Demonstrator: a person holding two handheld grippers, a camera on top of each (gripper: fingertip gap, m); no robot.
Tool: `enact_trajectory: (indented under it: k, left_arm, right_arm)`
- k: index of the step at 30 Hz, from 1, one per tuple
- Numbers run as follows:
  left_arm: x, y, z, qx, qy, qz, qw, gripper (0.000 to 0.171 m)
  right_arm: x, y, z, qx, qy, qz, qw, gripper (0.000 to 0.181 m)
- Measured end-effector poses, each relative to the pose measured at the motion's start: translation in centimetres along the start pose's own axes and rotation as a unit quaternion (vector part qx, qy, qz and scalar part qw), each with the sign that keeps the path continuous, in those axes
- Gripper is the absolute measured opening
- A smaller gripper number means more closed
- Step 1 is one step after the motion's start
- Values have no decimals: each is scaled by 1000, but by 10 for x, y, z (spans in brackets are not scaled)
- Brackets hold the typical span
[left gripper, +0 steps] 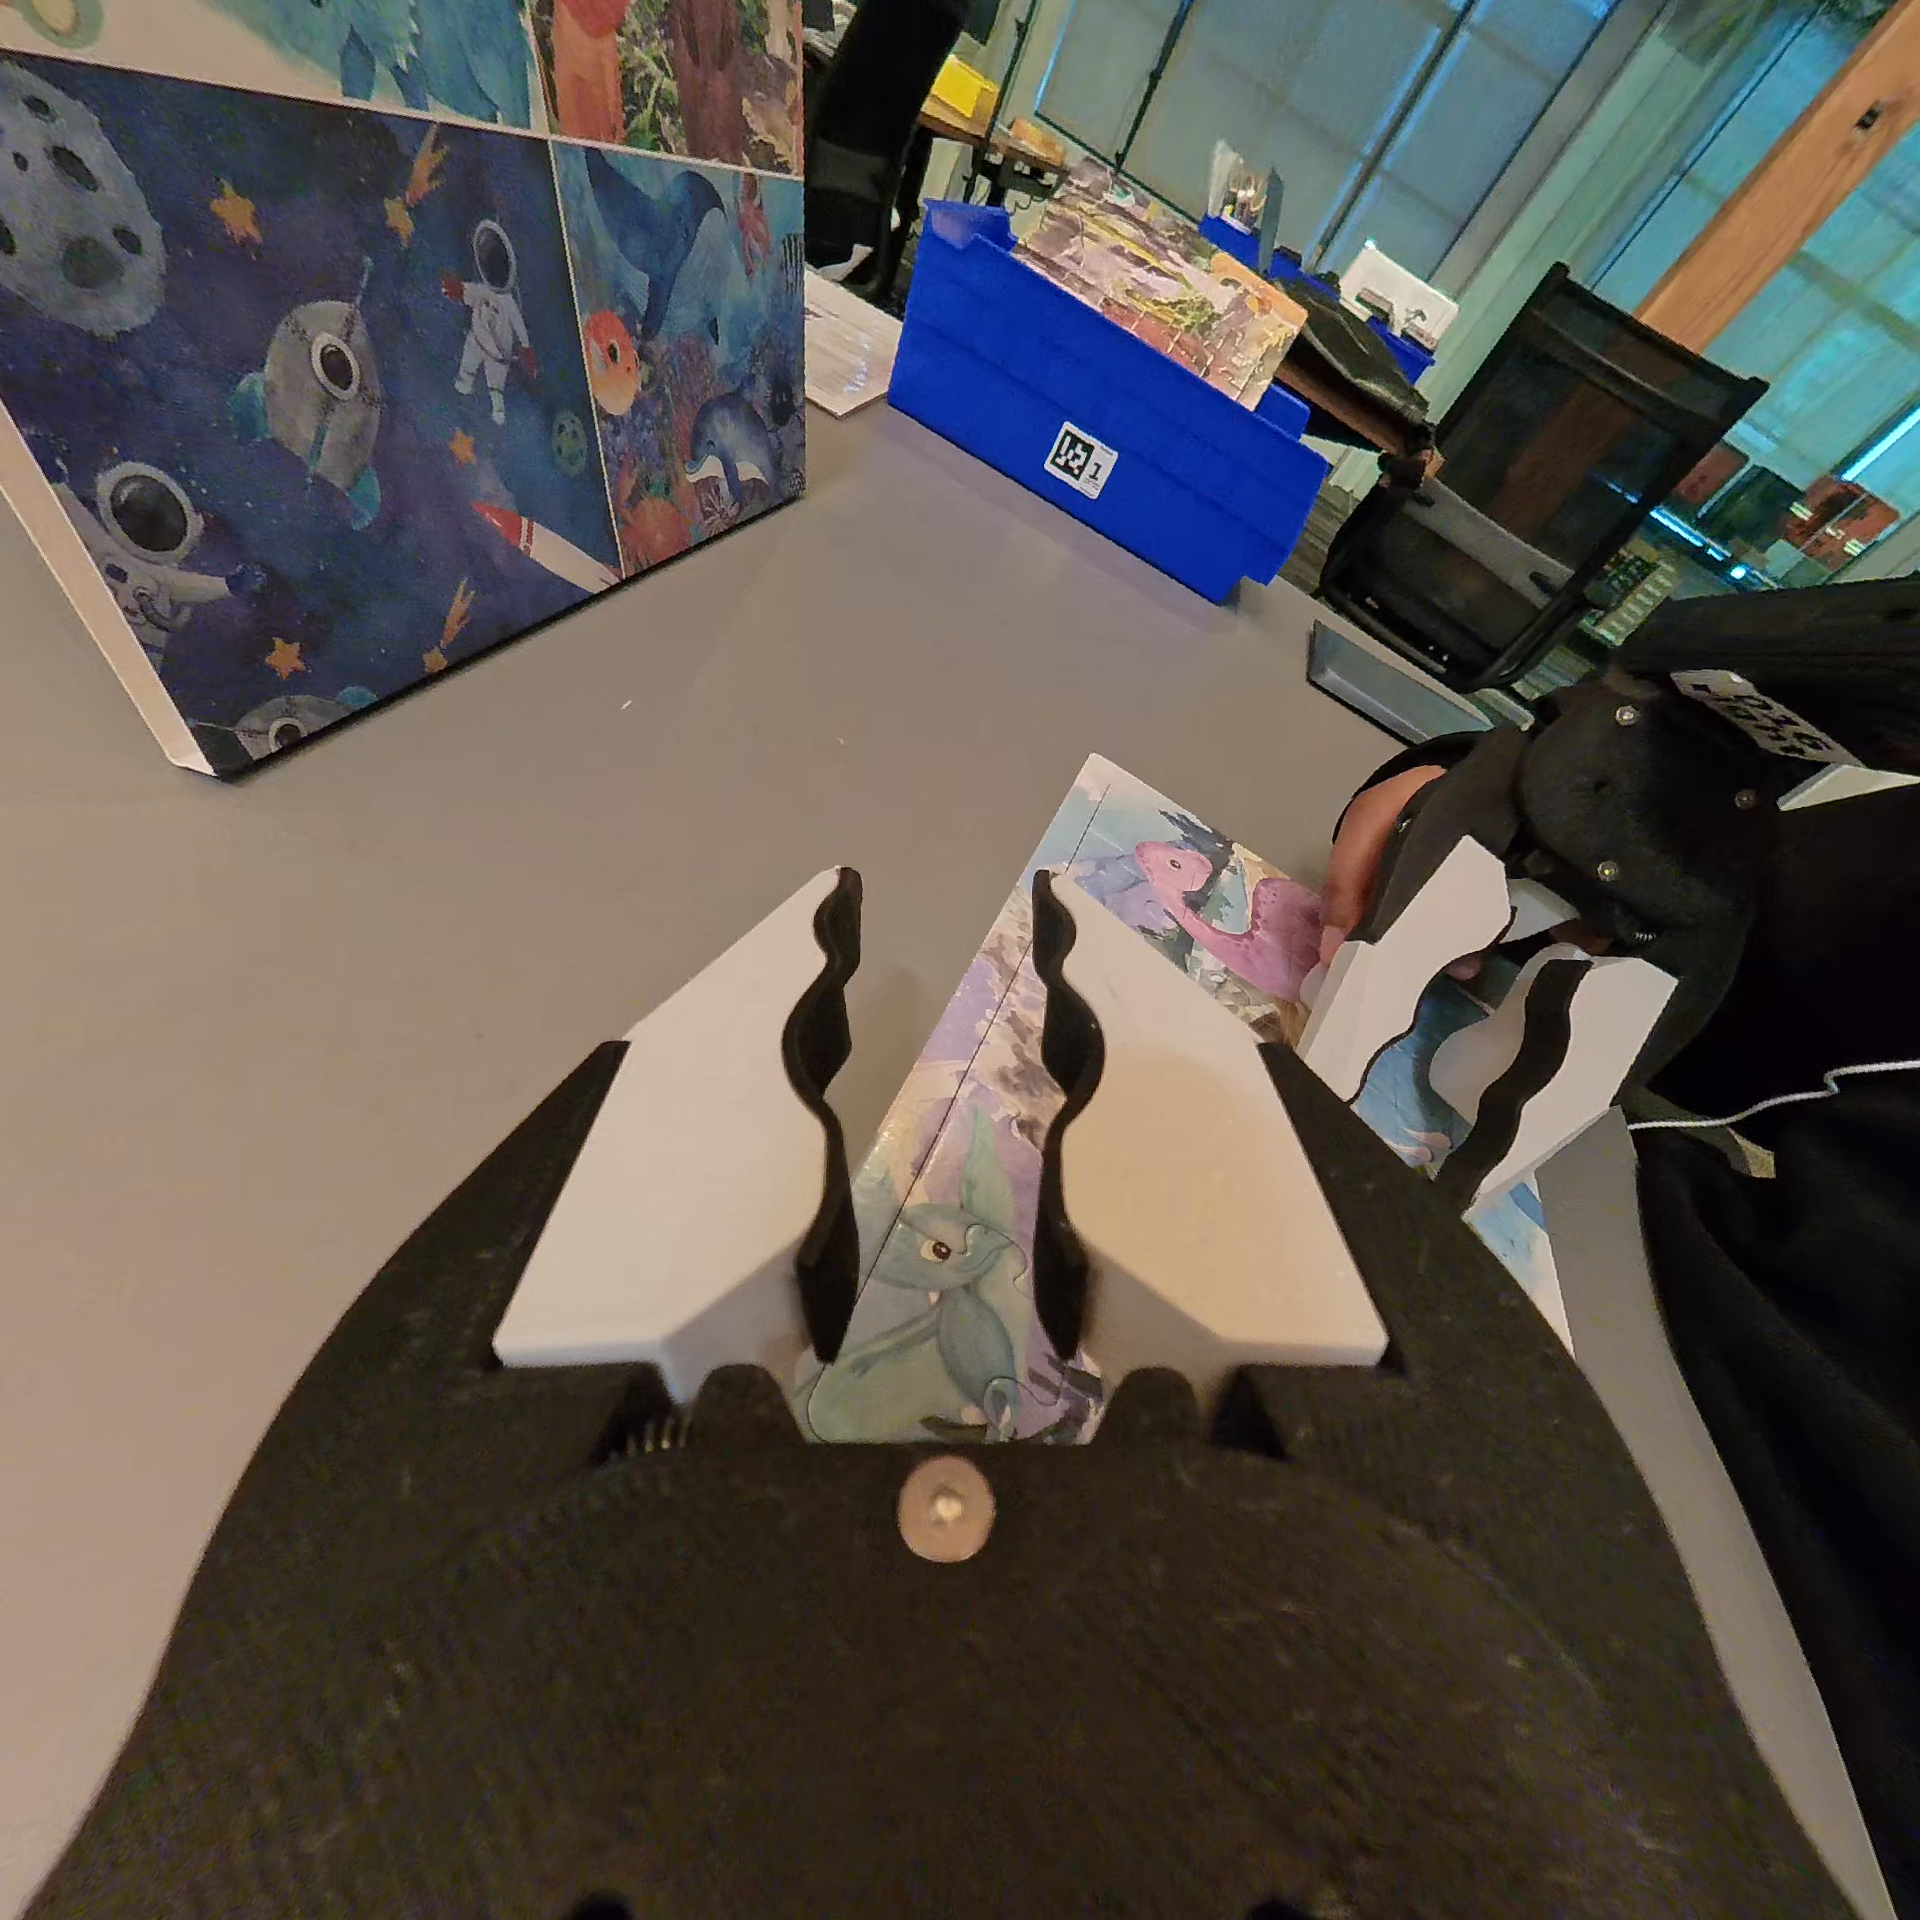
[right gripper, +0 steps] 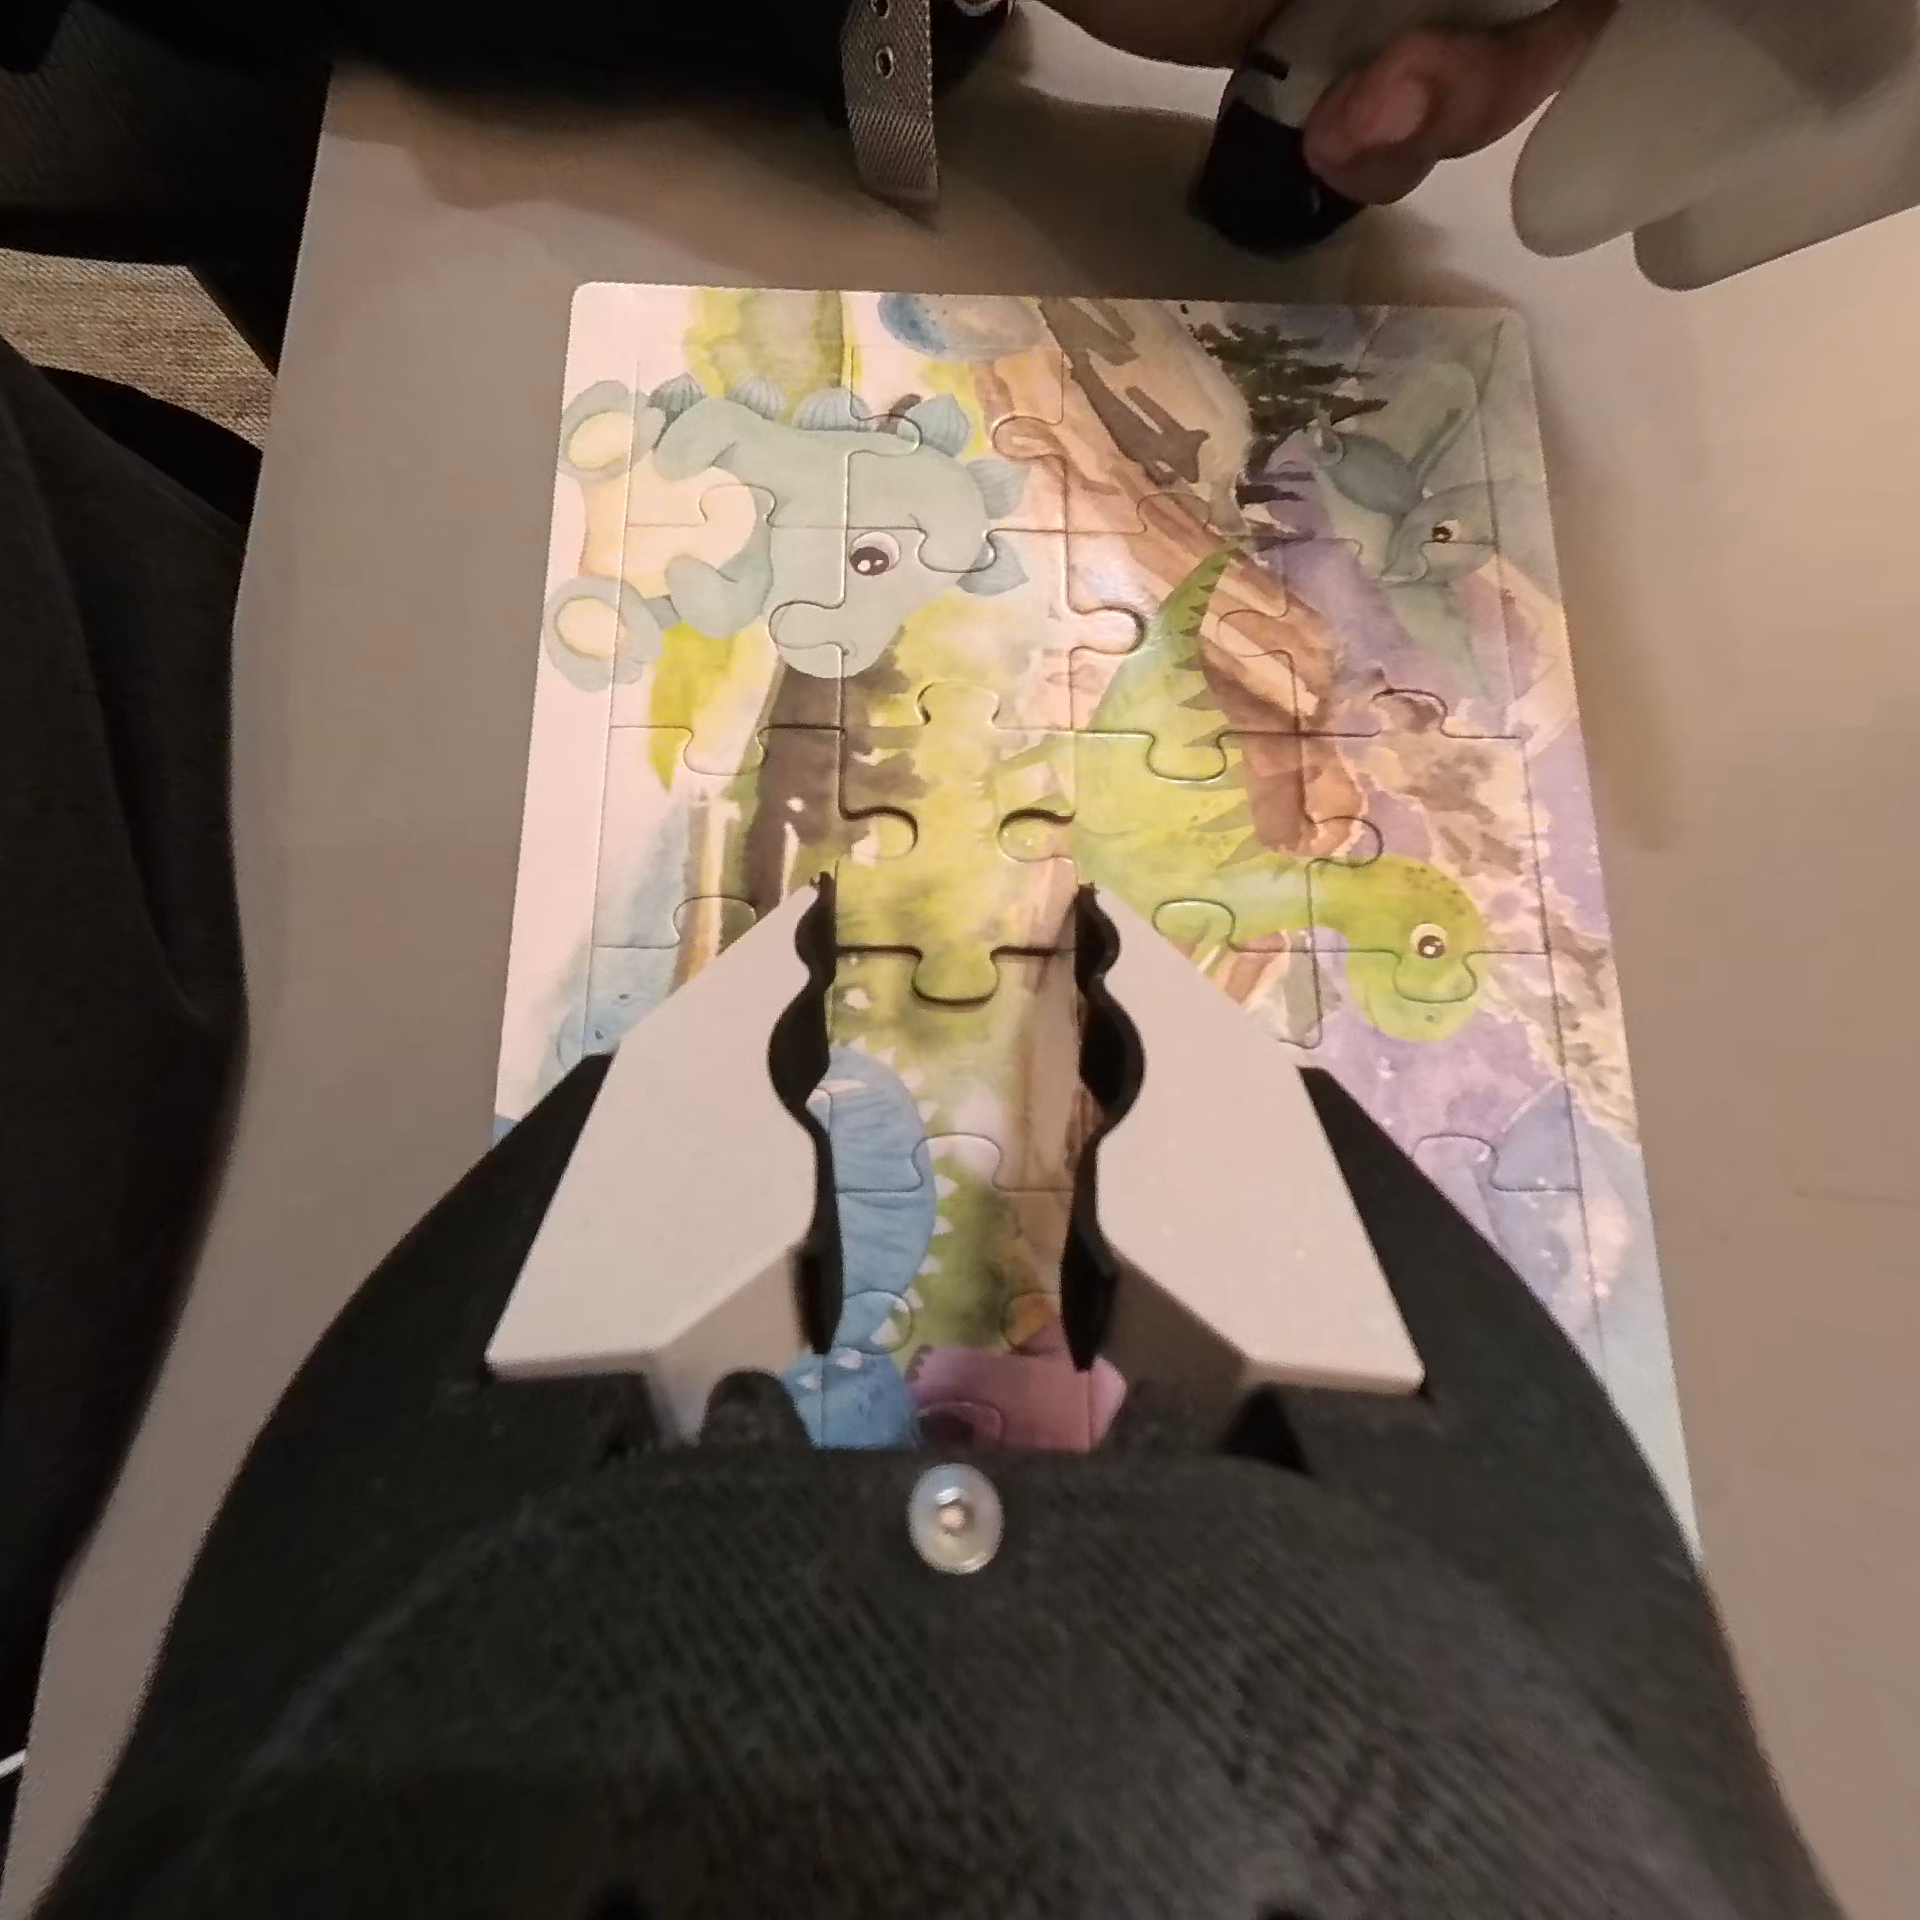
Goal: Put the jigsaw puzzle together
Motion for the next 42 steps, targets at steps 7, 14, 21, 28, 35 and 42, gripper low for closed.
enact_trajectory:
  k: [7, 14, 21, 28, 35, 42]
  left_arm:
    - [0, 0, 0, 0, 0, 0, 1000, 31]
    - [0, 0, 0, 0, 0, 0, 1000, 31]
    - [0, 0, 0, 0, 0, 0, 1000, 31]
    - [0, 0, 0, 1, 0, 0, 1000, 31]
    - [0, 0, 0, 1, 0, 0, 1000, 31]
    - [0, 0, 0, 1, 0, -1, 1000, 31]
  right_arm:
    - [-1, 1, 1, 0, 0, 7, 1000, 45]
    - [-2, 2, 0, -3, 0, 14, 1000, 43]
    - [-2, 2, 1, 2, 1, 17, 1000, 35]
    - [2, 0, 0, 8, 7, 15, 1000, 33]
    - [3, -1, 3, 31, 14, 23, 999, 33]
    - [3, -1, 4, 30, 6, 27, 999, 30]
Point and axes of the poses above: each gripper's, where its closed fingertips meet, x out along the fingers, y out of its top, z = x × y across the jaws, the point moved 7 cm from there along -x, back along the fingers, and after that the axes turned 8 degrees about -x, right-handed, at the moved point
